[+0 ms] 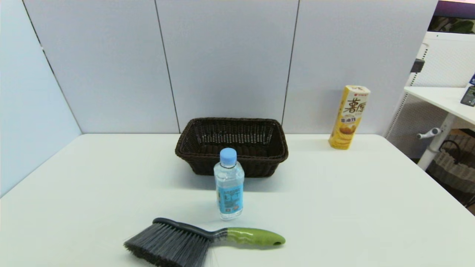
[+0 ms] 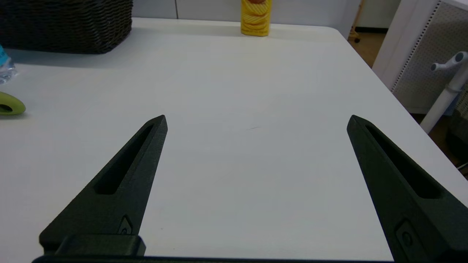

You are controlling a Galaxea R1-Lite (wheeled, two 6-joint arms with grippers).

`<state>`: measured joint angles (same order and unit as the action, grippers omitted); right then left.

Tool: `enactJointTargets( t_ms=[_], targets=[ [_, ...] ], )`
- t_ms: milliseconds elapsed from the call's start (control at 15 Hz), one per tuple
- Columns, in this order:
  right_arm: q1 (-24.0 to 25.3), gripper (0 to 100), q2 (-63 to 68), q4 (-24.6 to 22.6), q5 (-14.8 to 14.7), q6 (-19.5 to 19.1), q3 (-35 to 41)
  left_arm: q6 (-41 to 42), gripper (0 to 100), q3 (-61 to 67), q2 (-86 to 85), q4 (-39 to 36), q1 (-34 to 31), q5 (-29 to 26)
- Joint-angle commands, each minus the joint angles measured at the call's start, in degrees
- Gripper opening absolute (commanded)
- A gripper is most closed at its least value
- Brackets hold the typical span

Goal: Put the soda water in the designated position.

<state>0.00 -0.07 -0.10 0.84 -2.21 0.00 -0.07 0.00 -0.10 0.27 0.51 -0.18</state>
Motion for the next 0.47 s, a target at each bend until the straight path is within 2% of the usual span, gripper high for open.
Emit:
enactJointTargets(
  t_ms=[67, 467],
  targets=[
    [0.0, 100, 0.1, 0.0, -0.6, 0.6, 0.0, 0.0, 100, 0.0, 0.0, 0.0, 0.0, 0.0],
    [0.0, 100, 0.1, 0.0, -0.6, 0.8, 0.0, 0.0, 100, 0.0, 0.0, 0.0, -0.1, 0.0]
  ],
)
